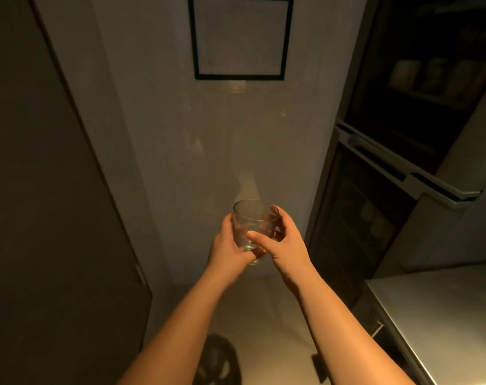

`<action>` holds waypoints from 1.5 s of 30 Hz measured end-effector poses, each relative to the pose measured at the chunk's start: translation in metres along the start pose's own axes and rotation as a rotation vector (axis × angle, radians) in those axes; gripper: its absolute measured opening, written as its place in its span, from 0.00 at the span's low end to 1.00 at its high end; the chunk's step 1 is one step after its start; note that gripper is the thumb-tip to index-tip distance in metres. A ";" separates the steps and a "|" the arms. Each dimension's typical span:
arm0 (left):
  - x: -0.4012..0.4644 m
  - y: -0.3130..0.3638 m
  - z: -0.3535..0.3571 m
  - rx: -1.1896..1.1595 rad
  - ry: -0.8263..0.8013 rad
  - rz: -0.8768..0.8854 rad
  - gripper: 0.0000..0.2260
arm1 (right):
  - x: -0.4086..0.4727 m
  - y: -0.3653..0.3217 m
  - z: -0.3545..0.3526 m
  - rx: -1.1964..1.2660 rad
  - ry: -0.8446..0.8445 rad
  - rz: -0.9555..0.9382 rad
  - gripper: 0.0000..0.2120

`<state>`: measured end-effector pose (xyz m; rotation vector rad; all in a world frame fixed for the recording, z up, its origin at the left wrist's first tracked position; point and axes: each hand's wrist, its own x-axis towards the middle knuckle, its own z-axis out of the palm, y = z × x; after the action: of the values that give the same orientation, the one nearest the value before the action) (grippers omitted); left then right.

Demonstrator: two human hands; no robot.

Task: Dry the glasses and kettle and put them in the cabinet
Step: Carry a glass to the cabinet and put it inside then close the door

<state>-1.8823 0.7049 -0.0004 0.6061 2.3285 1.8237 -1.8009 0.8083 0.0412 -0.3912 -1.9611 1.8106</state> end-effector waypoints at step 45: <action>0.461 0.038 0.241 -0.093 -0.647 0.223 0.37 | 0.396 0.025 -0.203 1.069 1.081 -0.252 0.40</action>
<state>-2.2134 1.1063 0.0399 1.2587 1.7893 1.4892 -2.0439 1.1806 0.0755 -0.5322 -0.2297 1.6336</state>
